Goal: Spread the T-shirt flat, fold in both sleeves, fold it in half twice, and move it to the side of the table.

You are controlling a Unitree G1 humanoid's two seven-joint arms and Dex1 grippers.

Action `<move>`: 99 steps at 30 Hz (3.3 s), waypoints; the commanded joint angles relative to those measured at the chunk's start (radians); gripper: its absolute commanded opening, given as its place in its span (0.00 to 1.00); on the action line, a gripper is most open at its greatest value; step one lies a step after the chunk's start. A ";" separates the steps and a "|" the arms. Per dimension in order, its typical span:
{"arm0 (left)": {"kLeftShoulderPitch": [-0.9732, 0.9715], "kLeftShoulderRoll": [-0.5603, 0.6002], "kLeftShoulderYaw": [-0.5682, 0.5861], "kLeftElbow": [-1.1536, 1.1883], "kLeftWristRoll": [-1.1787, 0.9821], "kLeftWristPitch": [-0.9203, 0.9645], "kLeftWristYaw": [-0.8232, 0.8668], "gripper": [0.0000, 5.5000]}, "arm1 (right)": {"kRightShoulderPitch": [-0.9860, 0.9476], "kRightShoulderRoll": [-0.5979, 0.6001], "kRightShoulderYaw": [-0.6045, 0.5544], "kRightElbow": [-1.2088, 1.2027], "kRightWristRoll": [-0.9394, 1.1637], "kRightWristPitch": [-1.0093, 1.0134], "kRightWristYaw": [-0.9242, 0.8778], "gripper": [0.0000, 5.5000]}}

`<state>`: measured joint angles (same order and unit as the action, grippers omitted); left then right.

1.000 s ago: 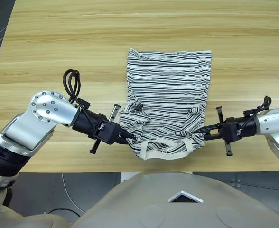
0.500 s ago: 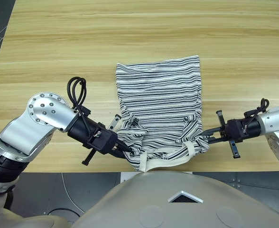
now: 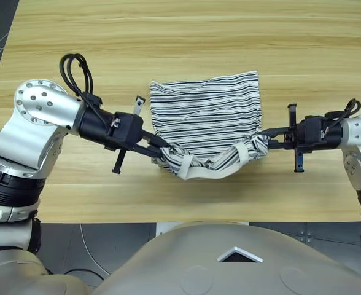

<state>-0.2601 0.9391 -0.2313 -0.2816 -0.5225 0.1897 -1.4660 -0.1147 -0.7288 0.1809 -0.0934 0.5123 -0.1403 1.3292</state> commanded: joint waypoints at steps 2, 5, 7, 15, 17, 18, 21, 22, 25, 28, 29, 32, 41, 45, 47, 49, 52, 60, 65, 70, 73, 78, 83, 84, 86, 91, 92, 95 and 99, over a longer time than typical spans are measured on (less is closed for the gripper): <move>-0.086 -0.069 0.019 0.101 0.065 -0.032 0.039 0.02 | -0.080 0.051 -0.032 0.056 -0.060 -0.006 -0.065 0.02; -0.108 -0.126 -0.012 0.177 0.171 -0.114 0.079 0.02 | -0.112 0.080 -0.034 0.097 -0.104 -0.023 -0.102 0.02; -0.119 -0.148 -0.035 0.226 0.240 -0.149 0.101 0.02 | -0.130 0.091 -0.029 0.122 -0.133 -0.029 -0.115 0.02; -0.166 -0.210 -0.049 0.364 0.362 -0.217 0.143 0.02 | -0.221 0.159 -0.002 0.307 -0.259 -0.106 -0.149 0.02; -0.179 -0.224 -0.053 0.379 0.374 -0.198 0.150 0.02 | -0.242 0.173 0.005 0.357 -0.290 -0.122 -0.162 0.02; -0.188 -0.233 -0.054 0.388 0.376 -0.183 0.152 0.02 | -0.247 0.181 0.006 0.377 -0.298 -0.124 -0.167 0.02; -0.218 -0.258 -0.047 0.420 0.387 -0.158 0.171 0.02 | -0.273 0.206 0.017 0.444 -0.341 -0.163 -0.186 0.02; -0.228 -0.265 -0.046 0.436 0.395 -0.163 0.178 0.02 | -0.283 0.211 0.018 0.465 -0.357 -0.179 -0.195 0.02; -0.250 -0.284 -0.050 0.485 0.415 -0.179 0.189 0.02 | -0.298 0.226 0.025 0.520 -0.391 -0.218 -0.213 0.02; -0.271 -0.295 -0.048 0.532 0.428 -0.193 0.195 0.02 | -0.316 0.237 0.026 0.568 -0.423 -0.245 -0.239 0.02; -0.279 -0.300 -0.044 0.553 0.433 -0.198 0.198 0.02 | -0.325 0.241 0.026 0.585 -0.431 -0.252 -0.251 0.02; -0.302 -0.307 -0.035 0.634 0.448 -0.224 0.211 0.02 | -0.358 0.254 0.021 0.639 -0.454 -0.271 -0.284 0.02; -0.376 -0.343 -0.031 0.901 0.505 -0.345 0.260 0.02 | -0.427 0.266 0.025 0.797 -0.507 -0.334 -0.341 0.02; -0.387 -0.378 -0.044 0.977 0.532 -0.393 0.274 0.02 | -0.446 0.288 0.040 0.856 -0.528 -0.360 -0.345 0.02; -0.402 -0.401 -0.047 1.020 0.544 -0.409 0.280 0.02 | -0.445 0.292 0.040 0.873 -0.533 -0.370 -0.344 0.02; -0.410 -0.421 -0.048 1.060 0.555 -0.422 0.282 0.02 | -0.449 0.300 0.043 0.895 -0.544 -0.380 -0.350 0.02; -0.423 -0.449 -0.041 1.117 0.558 -0.441 0.287 0.02 | -0.473 0.322 0.049 0.959 -0.568 -0.391 -0.377 0.02; -0.529 -0.469 0.014 1.411 0.609 -0.490 0.504 0.25 | -0.580 0.355 0.028 1.245 -0.653 -0.383 -0.569 0.19; -0.575 -0.463 0.043 1.523 0.645 -0.488 0.652 0.25 | -0.630 0.387 -0.012 1.341 -0.641 -0.306 -0.660 0.19; -0.584 -0.469 0.056 1.567 0.676 -0.475 0.766 0.25 | -0.655 0.417 -0.073 1.372 -0.614 -0.241 -0.698 0.19; -0.589 -0.468 0.070 1.569 0.679 -0.486 0.808 0.25 | -0.664 0.430 -0.137 1.374 -0.563 -0.197 -0.692 0.19; -0.606 -0.473 0.090 1.544 0.679 -0.528 0.827 0.25 | -0.688 0.451 -0.265 1.353 -0.434 -0.105 -0.606 0.19; -0.619 -0.487 0.098 1.472 0.665 -0.591 0.799 0.25 | -0.687 0.441 -0.277 1.315 -0.431 -0.140 -0.590 0.19; -0.612 -0.497 0.092 1.439 0.666 -0.606 0.787 0.25 | -0.682 0.439 -0.270 1.305 -0.441 -0.157 -0.590 0.19; -0.565 -0.527 0.072 1.333 0.654 -0.621 0.738 0.25 | -0.660 0.433 -0.240 1.276 -0.475 -0.209 -0.584 0.19; -0.308 -0.531 -0.019 0.882 0.622 -0.538 0.586 0.25 | -0.570 0.420 -0.180 1.173 -0.507 -0.276 -0.495 0.19; -0.268 -0.519 -0.030 0.819 0.629 -0.524 0.578 0.25 | -0.552 0.419 -0.172 1.151 -0.507 -0.278 -0.479 0.19; -0.192 -0.492 -0.034 0.679 0.632 -0.466 0.572 0.25 | -0.505 0.419 -0.153 1.082 -0.503 -0.274 -0.447 0.19; -0.141 -0.474 -0.026 0.564 0.610 -0.410 0.576 0.25 | -0.461 0.425 -0.129 0.993 -0.497 -0.247 -0.419 0.19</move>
<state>-0.4194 0.4492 -0.2644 0.3234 0.0979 -0.2470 -0.8871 -0.5909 -0.2954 0.0356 0.9426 0.0149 -0.4063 0.8972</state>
